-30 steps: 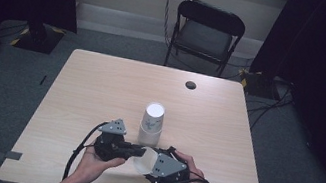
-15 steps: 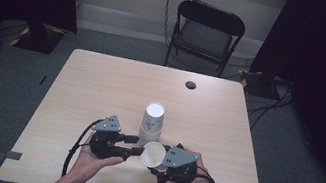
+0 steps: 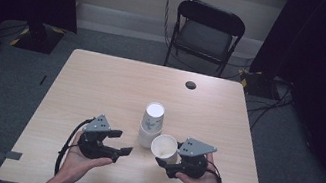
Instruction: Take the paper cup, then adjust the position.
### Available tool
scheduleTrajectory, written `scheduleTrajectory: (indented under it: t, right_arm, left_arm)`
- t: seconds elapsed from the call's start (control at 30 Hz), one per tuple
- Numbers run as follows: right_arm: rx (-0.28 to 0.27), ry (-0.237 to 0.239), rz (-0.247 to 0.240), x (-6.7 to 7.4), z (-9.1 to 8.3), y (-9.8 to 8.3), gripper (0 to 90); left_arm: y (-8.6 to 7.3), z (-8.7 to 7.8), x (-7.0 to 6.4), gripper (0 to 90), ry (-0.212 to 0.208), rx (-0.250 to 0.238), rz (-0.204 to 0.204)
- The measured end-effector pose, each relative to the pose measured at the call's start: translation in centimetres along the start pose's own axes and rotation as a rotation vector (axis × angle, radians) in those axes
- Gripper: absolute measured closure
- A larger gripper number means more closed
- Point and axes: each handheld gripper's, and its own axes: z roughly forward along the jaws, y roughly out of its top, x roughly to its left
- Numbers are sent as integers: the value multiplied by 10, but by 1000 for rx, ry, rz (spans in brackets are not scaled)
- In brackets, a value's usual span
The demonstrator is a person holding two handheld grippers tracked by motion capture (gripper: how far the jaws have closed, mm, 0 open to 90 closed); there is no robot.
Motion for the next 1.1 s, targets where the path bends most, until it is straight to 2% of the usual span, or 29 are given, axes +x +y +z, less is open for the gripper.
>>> scheduleTrajectory:
  t: [0.1,0.23,0.27,0.47,0.53,0.6,0.8,0.87,0.93,1.0,1.1]
  right_arm:
    - [-38,5,51,-7,-6,2,286]
    - [-55,-11,82,-12,-10,2,286]
    - [-65,-22,92,-16,-12,1,286]
    - [-83,-48,123,-23,-16,-1,286]
    - [-95,-66,143,-28,-18,0,287]
    - [-104,-83,155,-32,-20,1,287]
    - [-122,-118,171,-42,-22,2,288]
    - [-125,-141,191,-50,-21,1,288]
    - [-129,-150,199,-52,-21,1,288]
    - [-124,-181,219,-60,-21,-1,288]
    - [-120,-194,227,-63,-19,-2,288]
  left_arm:
    - [-3,-2,6,227,22,15,-9]
    - [-11,-9,17,178,78,44,3]
    - [-16,-13,22,166,90,43,-7]
    - [-25,-19,36,163,121,66,-31]
    - [-32,-21,42,162,159,122,-1]
    - [-39,-22,47,161,183,143,4]
    - [-55,-24,61,160,229,168,34]
    - [-59,-25,65,160,241,149,26]
    - [-62,-24,67,159,271,148,23]
    - [-65,-23,71,161,307,156,40]
    - [-67,-21,72,161,311,156,38]
